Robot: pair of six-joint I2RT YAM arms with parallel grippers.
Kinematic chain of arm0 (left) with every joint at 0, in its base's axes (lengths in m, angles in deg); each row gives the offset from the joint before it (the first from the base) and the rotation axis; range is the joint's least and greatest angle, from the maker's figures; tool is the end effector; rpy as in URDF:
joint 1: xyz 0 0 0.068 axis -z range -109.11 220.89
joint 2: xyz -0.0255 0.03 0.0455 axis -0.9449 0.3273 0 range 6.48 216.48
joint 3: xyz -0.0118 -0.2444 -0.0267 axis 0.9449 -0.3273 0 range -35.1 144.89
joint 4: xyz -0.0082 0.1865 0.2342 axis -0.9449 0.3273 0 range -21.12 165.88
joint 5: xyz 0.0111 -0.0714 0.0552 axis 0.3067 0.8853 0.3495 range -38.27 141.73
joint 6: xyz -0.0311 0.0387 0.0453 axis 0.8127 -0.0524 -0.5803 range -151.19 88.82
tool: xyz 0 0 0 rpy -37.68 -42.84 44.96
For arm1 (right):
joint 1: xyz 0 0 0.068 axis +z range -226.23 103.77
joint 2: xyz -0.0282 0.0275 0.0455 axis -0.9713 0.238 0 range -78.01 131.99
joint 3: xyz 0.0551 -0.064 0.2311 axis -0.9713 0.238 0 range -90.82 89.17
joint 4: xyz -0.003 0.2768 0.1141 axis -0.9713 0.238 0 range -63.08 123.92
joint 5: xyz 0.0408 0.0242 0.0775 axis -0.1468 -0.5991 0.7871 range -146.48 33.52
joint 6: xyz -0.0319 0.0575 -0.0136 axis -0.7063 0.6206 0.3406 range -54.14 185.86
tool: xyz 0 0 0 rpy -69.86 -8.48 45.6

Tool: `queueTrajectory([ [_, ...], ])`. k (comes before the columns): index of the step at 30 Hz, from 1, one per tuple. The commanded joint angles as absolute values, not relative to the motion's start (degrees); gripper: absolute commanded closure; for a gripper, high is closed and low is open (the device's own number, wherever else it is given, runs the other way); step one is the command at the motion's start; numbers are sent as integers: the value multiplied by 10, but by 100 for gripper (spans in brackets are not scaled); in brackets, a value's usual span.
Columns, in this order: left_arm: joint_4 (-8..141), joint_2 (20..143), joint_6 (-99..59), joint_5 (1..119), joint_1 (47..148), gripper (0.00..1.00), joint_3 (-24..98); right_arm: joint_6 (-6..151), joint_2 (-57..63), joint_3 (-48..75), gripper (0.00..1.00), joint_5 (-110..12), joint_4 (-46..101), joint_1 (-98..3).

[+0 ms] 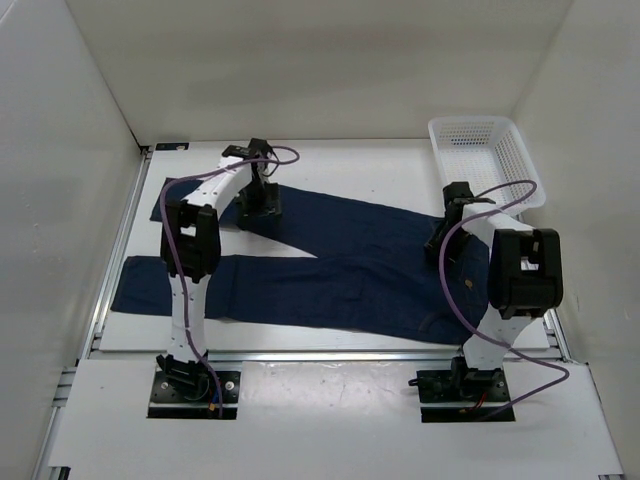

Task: Fold and stack the trousers
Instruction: Flatten the trousers out

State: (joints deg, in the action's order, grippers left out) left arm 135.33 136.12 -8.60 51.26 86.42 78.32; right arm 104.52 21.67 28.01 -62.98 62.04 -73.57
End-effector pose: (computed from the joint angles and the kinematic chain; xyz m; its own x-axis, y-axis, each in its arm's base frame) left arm 0.4603 -0.1275 0.1469 -0.9847 -0.1251 -0.1210 -0.1209 0.9918 -0.0416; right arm 0.3560 0.0106 0.0938 -0.7574 0.5861 -0.2879 0.5875 0.8041 0.0912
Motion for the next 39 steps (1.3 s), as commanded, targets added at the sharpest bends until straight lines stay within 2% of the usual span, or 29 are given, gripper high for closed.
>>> queueTrajectory([
  [1, 1355, 1229, -107, 530, 907, 21, 730, 1065, 256, 236, 54, -684, 650, -739],
  [6, 1355, 1149, -112, 536, 973, 20, 623, 1089, 272, 201, 54, -705, 656, -739],
  [9, 1348, 1135, -105, 536, 1019, 20, 589, 1095, 216, 223, 54, -712, 631, -739],
  [16, 1287, 1166, -64, 530, 1107, 20, 480, 1074, -16, 333, 54, -685, 602, -728],
  [21, 1257, 1199, -42, 524, 1155, 21, 444, 1058, -69, 403, 57, -600, 608, -708],
  [26, 1257, 1212, -24, 490, 1166, 22, 387, 1080, -105, 478, 57, -591, 619, -655],
  [32, 1268, 1177, -7, 463, 1166, 25, 330, 1087, -162, 509, 57, -596, 656, -634],
  [39, 1343, 1135, -12, 401, 1136, 26, 405, 1109, -168, 549, 58, -591, 700, -594],
])
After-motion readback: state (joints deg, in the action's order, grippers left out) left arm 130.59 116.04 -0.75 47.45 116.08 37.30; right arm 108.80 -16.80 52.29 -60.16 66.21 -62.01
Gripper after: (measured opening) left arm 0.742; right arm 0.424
